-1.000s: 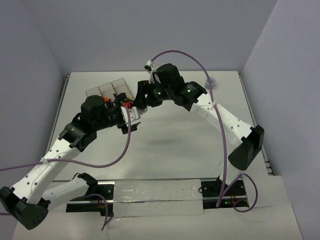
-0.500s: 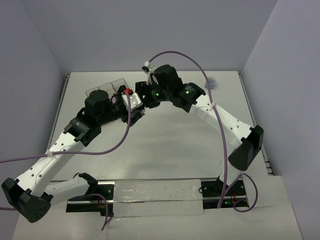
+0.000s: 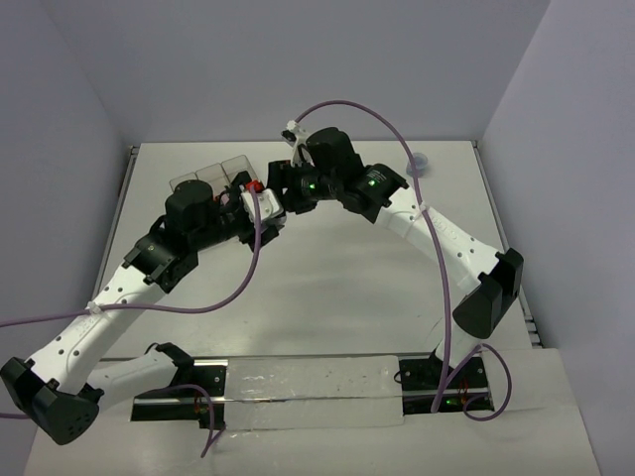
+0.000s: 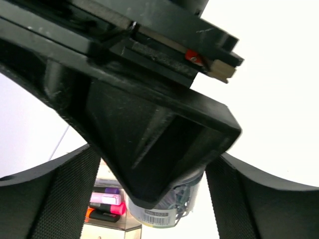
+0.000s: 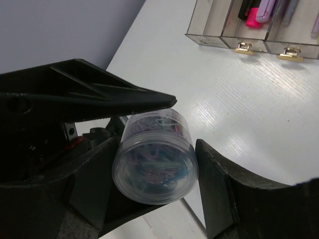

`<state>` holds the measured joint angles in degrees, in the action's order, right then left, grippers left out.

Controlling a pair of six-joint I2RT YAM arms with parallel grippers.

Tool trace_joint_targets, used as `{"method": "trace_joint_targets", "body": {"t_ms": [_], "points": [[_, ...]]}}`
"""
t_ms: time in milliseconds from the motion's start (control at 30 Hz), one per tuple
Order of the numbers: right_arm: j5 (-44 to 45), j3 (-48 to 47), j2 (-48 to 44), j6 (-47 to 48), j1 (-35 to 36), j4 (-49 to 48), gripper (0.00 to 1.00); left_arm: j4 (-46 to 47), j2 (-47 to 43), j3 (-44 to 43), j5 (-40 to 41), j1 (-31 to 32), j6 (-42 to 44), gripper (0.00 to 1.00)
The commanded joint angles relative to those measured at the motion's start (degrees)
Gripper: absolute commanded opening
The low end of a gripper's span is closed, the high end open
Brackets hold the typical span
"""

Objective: Sort the stationery into containers
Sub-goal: Place the stationery in the storage box.

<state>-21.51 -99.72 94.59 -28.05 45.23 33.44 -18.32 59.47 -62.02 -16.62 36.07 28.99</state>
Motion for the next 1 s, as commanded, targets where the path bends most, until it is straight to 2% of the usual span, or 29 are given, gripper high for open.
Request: {"method": "trace_joint_targets", "body": {"t_ms": [0, 133, 367, 500, 633, 767, 800, 867, 900, 933, 967], "points": [[-1.5, -1.2, -3.4, -0.7, 0.3, -3.7, 0.00, 0.7, -1.4, -0.5, -0.1, 0.2, 0.5, 0.83], [-1.7, -0.8, -4.0, -0.9, 0.3, -4.3, 0.00, -0.3, -0.2, -0.9, 0.1, 0.2, 0.8, 0.85], [-0.7, -1.3, -5.0, -0.4, 0.3, -3.9, 0.00, 0.2, -0.6, -0.3, 2.2, 0.2, -0.6, 0.99], [-0.2, -0.6, -5.4, -0.3, 0.4, -4.0, 0.00, 1.3, -0.8, -0.1, 2.2, 0.2, -1.8, 0.97], [-0.6, -0.6, -5.4, -0.1, 0.3, -3.9, 0.00, 0.1, -0.7, 0.2, 1.2, 0.2, -0.2, 0.75], [-0.4, -1.3, -5.2, 0.3, 0.4, -3.1, 0.00, -0.2, -0.4, 0.7, 2.2, 0.3, 0.3, 0.66], [-0.3, -1.6, -5.1, 0.6, 0.4, -2.9, 0.00, -0.4, -0.1, 0.4, 2.2, 0.2, -0.1, 0.58], [-0.2, -1.5, -5.0, 0.6, 0.4, -2.9, 0.00, 0.3, 0.2, -0.1, 2.2, 0.2, -1.4, 0.50], [-0.4, -1.4, -5.0, 0.7, 0.4, -2.8, 0.00, 0.8, 0.4, -0.5, 2.2, 0.2, -2.4, 0.43], [-0.7, -1.1, -4.8, 0.8, 0.4, -2.8, 0.00, 1.3, 0.6, -0.9, 2.4, 0.2, -4.1, 0.31], [-0.8, -0.9, -4.7, 0.8, 0.3, -2.8, 0.00, 1.7, 0.7, -1.0, 2.5, 0.2, -4.7, 0.26]]}}
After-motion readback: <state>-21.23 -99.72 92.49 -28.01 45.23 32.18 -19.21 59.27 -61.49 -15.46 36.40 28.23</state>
